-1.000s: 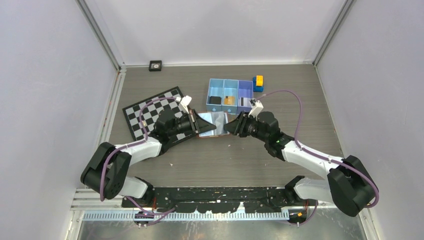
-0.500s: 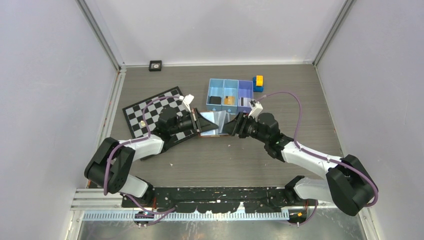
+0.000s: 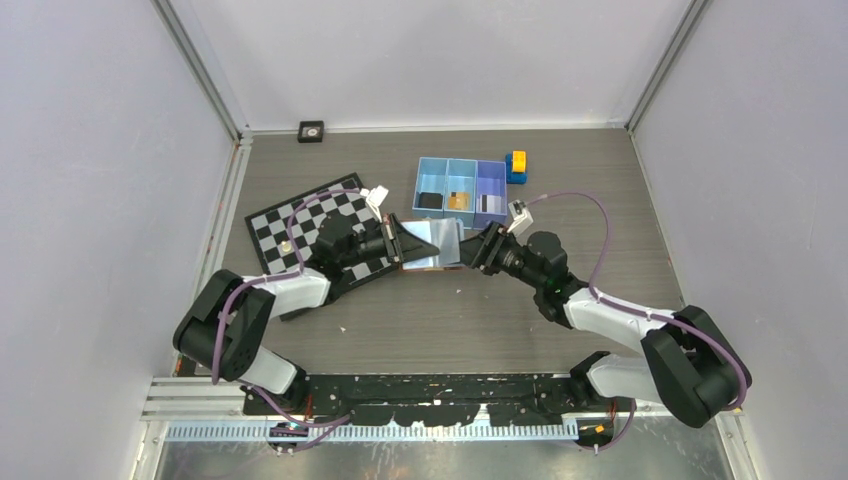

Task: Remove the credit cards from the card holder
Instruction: Remove the credit card from the card holder.

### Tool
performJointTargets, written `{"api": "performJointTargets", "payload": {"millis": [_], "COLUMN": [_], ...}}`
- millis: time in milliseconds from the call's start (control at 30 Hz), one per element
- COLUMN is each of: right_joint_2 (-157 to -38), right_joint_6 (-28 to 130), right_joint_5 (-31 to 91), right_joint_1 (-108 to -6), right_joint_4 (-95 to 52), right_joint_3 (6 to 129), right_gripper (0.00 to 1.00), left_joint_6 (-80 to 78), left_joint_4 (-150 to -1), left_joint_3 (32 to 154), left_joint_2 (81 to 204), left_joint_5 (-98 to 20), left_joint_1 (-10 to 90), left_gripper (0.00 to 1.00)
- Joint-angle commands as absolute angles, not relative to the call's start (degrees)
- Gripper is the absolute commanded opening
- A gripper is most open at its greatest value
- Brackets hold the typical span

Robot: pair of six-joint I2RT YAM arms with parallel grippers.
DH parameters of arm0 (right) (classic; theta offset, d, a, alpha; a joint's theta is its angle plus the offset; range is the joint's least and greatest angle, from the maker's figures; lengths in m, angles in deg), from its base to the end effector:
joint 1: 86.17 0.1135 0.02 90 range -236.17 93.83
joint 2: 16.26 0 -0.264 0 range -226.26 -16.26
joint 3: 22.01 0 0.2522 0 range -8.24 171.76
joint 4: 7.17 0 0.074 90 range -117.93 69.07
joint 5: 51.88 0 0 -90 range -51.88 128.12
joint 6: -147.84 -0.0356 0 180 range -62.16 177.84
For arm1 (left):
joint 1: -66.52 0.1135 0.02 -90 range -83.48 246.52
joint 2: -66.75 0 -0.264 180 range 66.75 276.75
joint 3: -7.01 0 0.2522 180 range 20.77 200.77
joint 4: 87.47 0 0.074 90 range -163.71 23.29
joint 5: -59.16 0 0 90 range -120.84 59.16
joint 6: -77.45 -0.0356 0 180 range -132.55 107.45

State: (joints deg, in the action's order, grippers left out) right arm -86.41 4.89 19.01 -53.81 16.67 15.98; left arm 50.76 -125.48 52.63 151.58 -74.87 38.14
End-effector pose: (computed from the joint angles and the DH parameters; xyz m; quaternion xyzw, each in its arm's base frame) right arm 0.2052 0.1438 0.2120 0.0265 0.7534 0.5293 0.3892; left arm 0.2444 -0.1602 0.2149 0.0514 0.7106 -0.6519 0.2597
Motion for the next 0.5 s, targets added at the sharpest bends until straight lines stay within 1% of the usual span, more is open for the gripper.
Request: {"api": "performJointTargets", "payload": {"millis": [0, 67, 133, 200, 267, 367, 433, 467], "right_joint_2": [-85.32, -85.36, -86.13, -87.18, -87.98, -87.60, -86.31, -85.41], "right_joint_6": [-2.29, -3.01, -3.75, -4.48, -4.70, -3.74, -1.87, -0.57], "right_joint_5": [11.37, 11.27, 10.61, 9.99, 9.59, 10.57, 12.25, 13.57], "right_joint_1": [-54.18, -54.46, -54.45, -54.48, -54.43, -54.44, -54.45, -54.45], "right_joint_4": [33.16, 33.90, 35.64, 37.31, 37.49, 34.83, 30.50, 27.48], "right_joint_3": [16.02, 15.80, 15.67, 15.86, 16.20, 16.68, 17.15, 17.42], "right_gripper": [0.49, 0.39, 0.33, 0.24, 0.14, 0.02, 0.01, 0.00], "left_joint_6": [50.85, 50.60, 50.58, 50.51, 50.30, 48.98, 46.85, 44.88], "left_joint_4": [-127.46, -127.30, -127.24, -127.15, -126.75, -124.96, -121.70, -117.34], "left_joint_3": [54.09, 54.17, 54.20, 54.18, 54.22, 53.83, 53.34, 53.32], "left_joint_2": [153.11, 153.38, 153.61, 153.67, 153.50, 152.07, 149.97, 148.24], "left_joint_5": [-75.82, -75.75, -75.75, -75.58, -75.25, -74.20, -72.20, -70.45], "left_joint_1": [36.37, 36.37, 36.38, 36.37, 36.39, 36.60, 36.76, 36.73], "left_gripper": [0.04, 0.05, 0.05, 0.08, 0.17, 0.35, 0.47, 0.54]}}
